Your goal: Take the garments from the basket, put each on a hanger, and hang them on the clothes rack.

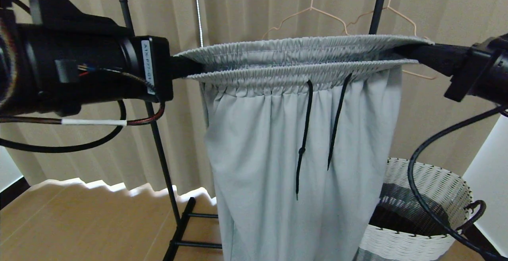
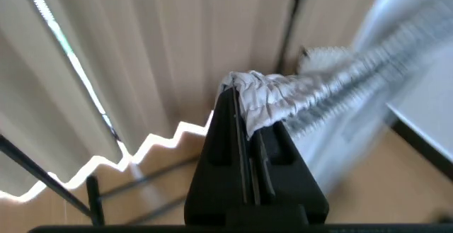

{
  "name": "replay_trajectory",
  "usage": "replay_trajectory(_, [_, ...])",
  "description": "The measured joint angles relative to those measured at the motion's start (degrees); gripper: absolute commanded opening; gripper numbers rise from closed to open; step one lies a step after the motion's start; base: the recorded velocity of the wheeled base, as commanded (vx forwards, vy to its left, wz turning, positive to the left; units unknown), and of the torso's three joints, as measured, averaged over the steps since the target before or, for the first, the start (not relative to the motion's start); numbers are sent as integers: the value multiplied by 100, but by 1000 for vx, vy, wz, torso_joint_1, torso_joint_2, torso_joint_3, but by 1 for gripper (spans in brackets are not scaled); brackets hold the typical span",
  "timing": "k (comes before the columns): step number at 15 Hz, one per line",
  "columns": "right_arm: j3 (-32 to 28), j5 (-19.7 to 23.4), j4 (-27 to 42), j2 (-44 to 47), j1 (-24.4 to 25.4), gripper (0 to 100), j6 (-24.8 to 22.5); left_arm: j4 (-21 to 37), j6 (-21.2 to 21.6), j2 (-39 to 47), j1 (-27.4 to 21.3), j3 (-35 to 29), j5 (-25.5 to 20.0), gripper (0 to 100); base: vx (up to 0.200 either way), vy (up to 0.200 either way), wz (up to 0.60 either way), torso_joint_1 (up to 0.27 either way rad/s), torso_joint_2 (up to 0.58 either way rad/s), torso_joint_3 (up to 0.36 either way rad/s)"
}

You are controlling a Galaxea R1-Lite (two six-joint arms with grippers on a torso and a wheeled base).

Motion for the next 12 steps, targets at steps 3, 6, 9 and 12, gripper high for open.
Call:
replay_trajectory(3, [-312, -22, -679, 560, 0, 0, 155, 519, -2, -374, -452, 85, -18, 0, 0, 0, 0, 0, 0, 0])
replay_trajectory(6, [-343, -50, -642, 767, 13, 0, 194, 506, 72, -564, -653, 216, -55, 0, 0, 0, 0, 0, 0, 0])
replay_trajectory(9, [-282, -95, -345, 660, 10, 0, 188, -30, 334, -525, -467, 215, -38, 0, 0, 0, 0, 0, 0, 0])
replay_trajectory(12, [-204, -104, -7, 364, 0, 0, 185, -714, 455, -254, -111, 4, -5, 0, 0, 0, 0, 0, 0, 0])
